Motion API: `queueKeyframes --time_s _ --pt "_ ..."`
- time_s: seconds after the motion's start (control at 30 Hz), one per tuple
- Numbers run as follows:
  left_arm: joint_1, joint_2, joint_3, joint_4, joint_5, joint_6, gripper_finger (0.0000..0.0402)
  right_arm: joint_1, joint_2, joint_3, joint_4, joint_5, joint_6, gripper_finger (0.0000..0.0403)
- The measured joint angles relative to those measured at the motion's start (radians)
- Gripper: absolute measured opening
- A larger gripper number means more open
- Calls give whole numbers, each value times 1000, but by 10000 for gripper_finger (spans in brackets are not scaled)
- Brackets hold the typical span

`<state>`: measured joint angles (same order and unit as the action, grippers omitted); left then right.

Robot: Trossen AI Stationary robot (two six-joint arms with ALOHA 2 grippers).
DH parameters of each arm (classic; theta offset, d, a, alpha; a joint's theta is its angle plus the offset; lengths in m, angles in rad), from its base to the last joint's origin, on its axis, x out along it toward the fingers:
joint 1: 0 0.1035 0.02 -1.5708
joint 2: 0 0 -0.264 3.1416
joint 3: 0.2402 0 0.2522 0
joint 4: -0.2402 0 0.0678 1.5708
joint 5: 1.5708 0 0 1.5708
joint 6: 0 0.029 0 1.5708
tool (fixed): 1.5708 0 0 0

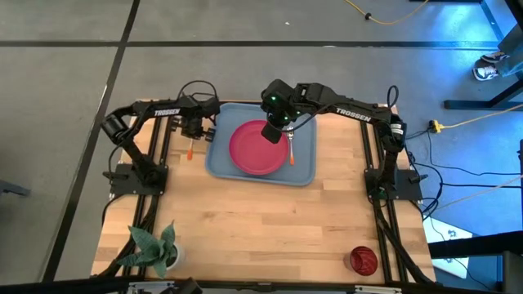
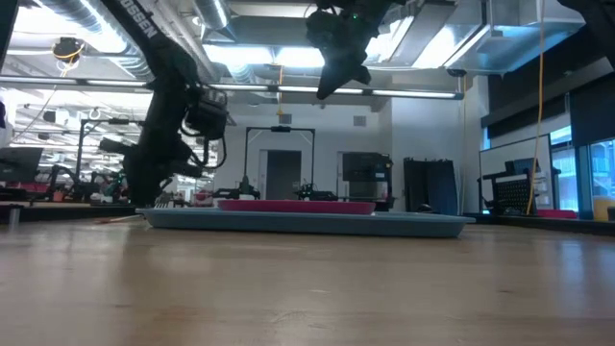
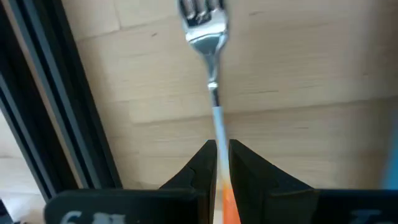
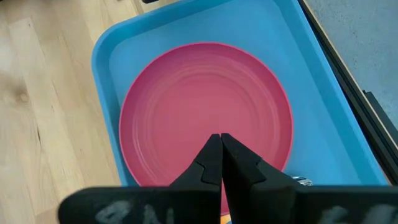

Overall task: Pick and place plate/cup/fork/spoon on tray
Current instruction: Put the orange fork on the blue serving tray at the right of the orange spoon

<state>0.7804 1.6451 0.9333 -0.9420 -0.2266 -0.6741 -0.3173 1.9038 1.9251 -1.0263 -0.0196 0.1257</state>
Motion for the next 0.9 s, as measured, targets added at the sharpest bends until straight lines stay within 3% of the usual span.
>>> queueKeyframes --time_s 0.17,0.9 --pt "0 0 -32 29 -50 -23 36 0 0 0 0 0 0 5" --pt "1 0 -33 100 -97 -23 36 0 0 0 -6 0 0 5"
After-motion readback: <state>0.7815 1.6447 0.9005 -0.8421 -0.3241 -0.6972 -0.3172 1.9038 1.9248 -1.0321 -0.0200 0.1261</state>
